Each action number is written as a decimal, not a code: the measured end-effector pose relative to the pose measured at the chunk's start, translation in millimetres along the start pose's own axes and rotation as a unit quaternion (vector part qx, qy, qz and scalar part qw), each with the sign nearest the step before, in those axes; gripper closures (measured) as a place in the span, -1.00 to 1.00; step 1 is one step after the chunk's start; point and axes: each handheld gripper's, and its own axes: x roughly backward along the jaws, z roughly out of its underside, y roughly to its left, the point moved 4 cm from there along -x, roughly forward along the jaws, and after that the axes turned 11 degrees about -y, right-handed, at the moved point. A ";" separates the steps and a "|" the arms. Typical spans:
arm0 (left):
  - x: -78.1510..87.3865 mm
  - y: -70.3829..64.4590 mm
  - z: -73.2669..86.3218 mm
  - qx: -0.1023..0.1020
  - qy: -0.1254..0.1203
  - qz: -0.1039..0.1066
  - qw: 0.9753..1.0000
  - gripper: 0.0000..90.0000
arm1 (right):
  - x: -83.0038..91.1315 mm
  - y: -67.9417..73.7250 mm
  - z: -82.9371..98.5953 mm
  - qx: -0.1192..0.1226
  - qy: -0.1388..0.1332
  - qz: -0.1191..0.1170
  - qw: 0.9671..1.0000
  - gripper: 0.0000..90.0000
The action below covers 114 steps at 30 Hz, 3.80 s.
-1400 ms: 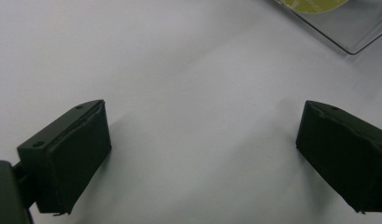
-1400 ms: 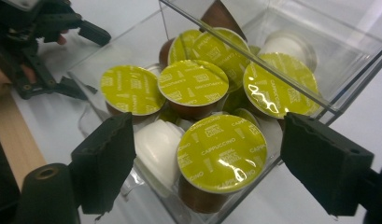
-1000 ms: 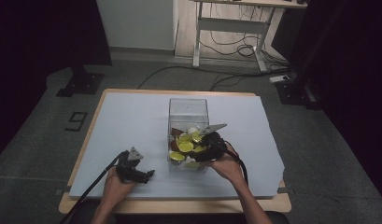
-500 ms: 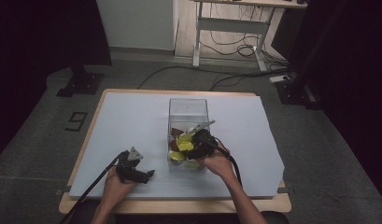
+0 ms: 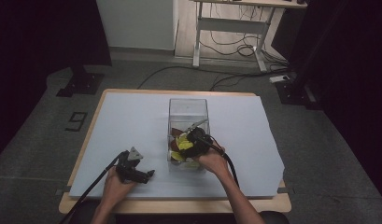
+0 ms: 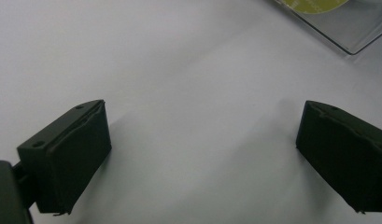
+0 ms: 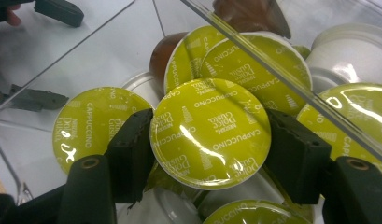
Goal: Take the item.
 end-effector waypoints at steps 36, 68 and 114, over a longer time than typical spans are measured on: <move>0.0 -0.1 0.0 0.000 0.000 0.000 1.000 -0.94 | 40.5 7.0 -1.4 0.023 -0.041 -0.013 0.999 -0.15; 0.0 -0.1 0.0 0.000 0.000 0.000 1.000 -0.94 | 87.2 -9.0 -1.1 0.020 -0.064 0.006 0.998 -0.15; -0.1 0.0 0.0 0.000 0.000 0.000 1.000 -0.94 | 126.4 -84.8 51.0 -0.022 -0.078 0.095 0.992 -0.15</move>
